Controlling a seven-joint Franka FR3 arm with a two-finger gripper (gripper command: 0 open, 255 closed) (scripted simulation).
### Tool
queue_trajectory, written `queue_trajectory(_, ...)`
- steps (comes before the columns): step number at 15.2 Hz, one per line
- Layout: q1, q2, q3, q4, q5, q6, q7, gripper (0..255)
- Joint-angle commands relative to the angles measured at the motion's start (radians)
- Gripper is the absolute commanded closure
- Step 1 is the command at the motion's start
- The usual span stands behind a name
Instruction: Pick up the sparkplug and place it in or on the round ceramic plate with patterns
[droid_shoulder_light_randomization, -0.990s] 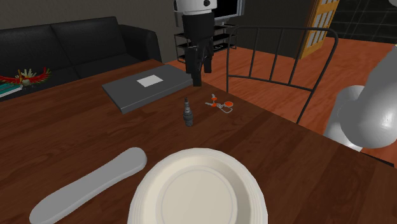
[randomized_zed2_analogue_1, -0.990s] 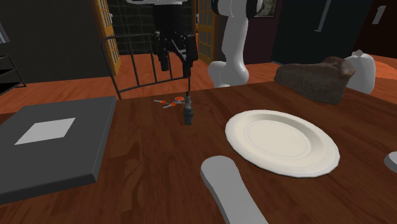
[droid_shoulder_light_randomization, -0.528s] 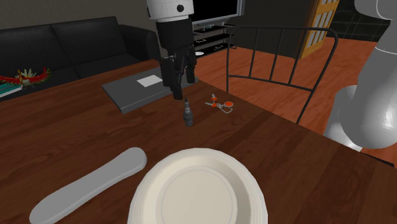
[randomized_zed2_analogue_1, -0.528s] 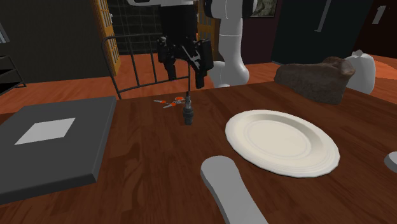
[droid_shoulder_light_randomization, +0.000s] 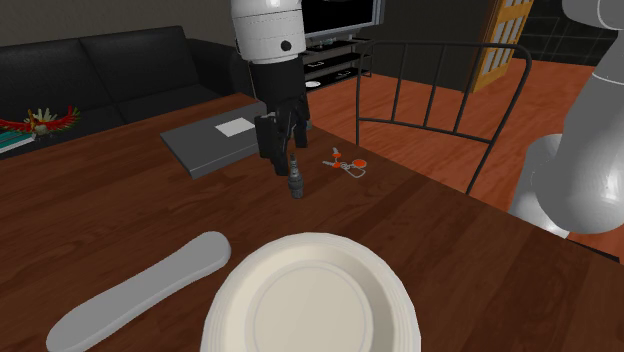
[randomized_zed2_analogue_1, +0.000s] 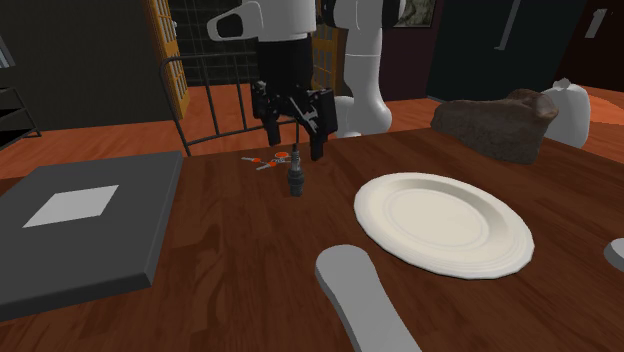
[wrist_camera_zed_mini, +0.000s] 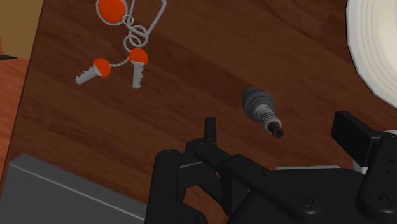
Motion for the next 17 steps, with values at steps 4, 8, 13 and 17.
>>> queue_trajectory(4, 0.000, -0.001, 0.000, -0.003, 0.000, 0.003, 0.000, 0)
queue_trajectory(8, 0.000, -0.001, 0.000, -0.003, 0.000, 0.003, 0.000, 255)
queue_trajectory(13, 0.000, -0.001, 0.000, -0.003, 0.000, 0.003, 0.000, 255)
queue_trajectory(17, 0.001, 0.005, 0.001, 0.029, -0.002, -0.025, 0.003, 255)
